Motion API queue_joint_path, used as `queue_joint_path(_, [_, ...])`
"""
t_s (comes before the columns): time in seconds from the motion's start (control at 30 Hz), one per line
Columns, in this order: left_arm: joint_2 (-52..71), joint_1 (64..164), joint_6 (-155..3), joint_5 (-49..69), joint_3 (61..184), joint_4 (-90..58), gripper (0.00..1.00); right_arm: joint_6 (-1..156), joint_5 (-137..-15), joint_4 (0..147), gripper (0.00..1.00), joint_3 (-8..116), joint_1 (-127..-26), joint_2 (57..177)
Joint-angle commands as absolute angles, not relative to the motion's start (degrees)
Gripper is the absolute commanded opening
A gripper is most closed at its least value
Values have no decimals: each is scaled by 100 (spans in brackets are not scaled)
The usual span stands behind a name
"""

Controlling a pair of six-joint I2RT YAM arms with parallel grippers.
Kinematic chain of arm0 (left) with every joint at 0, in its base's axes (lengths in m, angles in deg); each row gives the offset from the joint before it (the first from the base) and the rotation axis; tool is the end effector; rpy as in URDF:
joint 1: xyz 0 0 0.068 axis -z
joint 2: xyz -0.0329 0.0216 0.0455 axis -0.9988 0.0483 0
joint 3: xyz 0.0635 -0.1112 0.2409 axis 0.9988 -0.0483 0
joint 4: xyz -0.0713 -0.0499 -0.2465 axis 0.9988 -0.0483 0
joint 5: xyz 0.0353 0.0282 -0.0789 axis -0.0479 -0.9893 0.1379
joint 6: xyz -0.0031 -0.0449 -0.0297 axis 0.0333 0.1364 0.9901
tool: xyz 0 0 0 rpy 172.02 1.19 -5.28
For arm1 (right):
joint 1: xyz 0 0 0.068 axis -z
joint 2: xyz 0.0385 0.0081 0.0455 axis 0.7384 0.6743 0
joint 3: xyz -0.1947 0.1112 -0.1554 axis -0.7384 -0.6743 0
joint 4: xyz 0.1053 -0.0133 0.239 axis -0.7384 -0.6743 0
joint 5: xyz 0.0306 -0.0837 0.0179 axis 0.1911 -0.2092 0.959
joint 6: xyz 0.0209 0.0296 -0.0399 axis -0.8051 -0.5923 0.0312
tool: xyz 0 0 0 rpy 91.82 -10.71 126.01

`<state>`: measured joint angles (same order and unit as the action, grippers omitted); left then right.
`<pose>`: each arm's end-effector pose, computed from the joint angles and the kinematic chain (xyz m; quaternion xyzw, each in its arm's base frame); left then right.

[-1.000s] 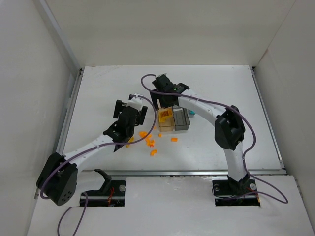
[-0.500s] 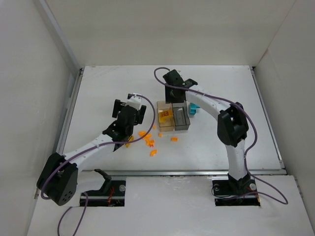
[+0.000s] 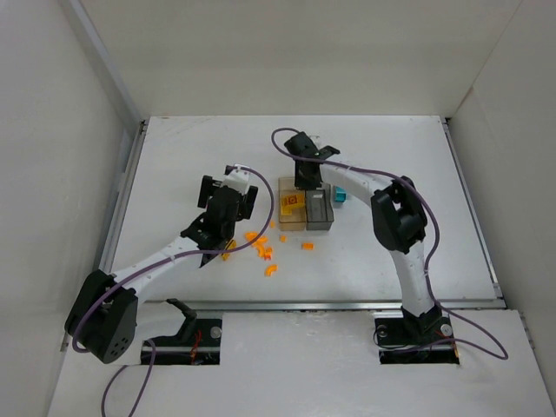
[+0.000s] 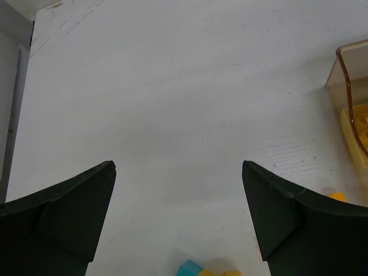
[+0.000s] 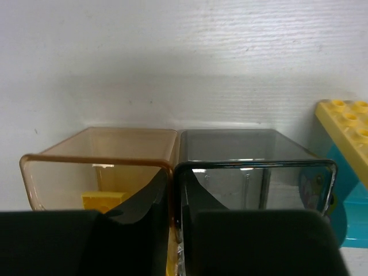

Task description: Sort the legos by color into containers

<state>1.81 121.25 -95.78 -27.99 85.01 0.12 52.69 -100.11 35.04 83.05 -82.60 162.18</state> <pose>0.2251 -0.1308 0.2491 0.1296 0.7700 0.0638 0.6214 0.3979 0.2665 0.1983 0.0084 0.9579 0.0228 0.2861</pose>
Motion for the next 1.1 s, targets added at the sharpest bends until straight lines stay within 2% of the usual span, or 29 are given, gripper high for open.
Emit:
queue_joint_path(0.0, [24, 12089, -9612, -2774, 8711, 121, 90, 4929, -10249, 3702, 13, 8537, -8232, 16139])
queue_joint_path(0.13, [24, 12036, -9612, -2774, 8711, 121, 90, 4876, -10381, 3772, 8, 8590, -8232, 16139])
queue_joint_path(0.23, [24, 12036, -9612, -2774, 8711, 121, 90, 5032, -10434, 3772, 8, 8730, -8232, 16244])
queue_joint_path(0.33, [24, 12036, -9612, -2721, 8711, 121, 90, 5235, -10258, 3772, 17, 8853, -8232, 16358])
queue_joint_path(0.37, [24, 12036, -9612, -2721, 8711, 121, 90, 5236, -10258, 3702, 26, 8853, -8232, 16358])
queue_joint_path(0.43, [76, 12036, -9612, -2721, 8711, 121, 90, 5236, -10258, 3649, 35, 8853, -8232, 16306])
queue_joint_path(0.47, [77, 12036, -9612, -2721, 8711, 121, 90, 5236, -10258, 3649, 43, 8801, -8232, 16201])
queue_joint_path(0.57, [77, 12036, -9612, -2669, 8711, 121, 90, 5298, -10206, 3702, 55, 8696, -8232, 15807])
queue_joint_path(0.6, [129, 12036, -9612, -2608, 8764, 121, 90, 5359, -10206, 3702, 62, 8695, -8232, 15691])
queue_joint_path(0.67, [182, 12036, -9612, -2607, 8764, 226, 90, 5359, -10206, 3702, 66, 8695, -8232, 15367])
queue_joint_path(0.8, [182, 12036, -9612, -2502, 8764, 297, 90, 5464, -10275, 3640, 66, 8485, -8127, 14699])
queue_joint_path(0.83, [235, 12036, -9612, -2502, 8764, 297, 90, 5465, -10276, 3640, 73, 8371, -8126, 14541])
queue_joint_path(0.93, [296, 12036, -9612, -2449, 8817, 297, 90, 5404, -10066, 3754, 80, 7721, -7837, 13960])
queue_joint_path(1.07, [349, 12036, -9612, -2387, 8870, 402, 90, 5263, -10074, 3421, 85, 7123, -7450, 13757])
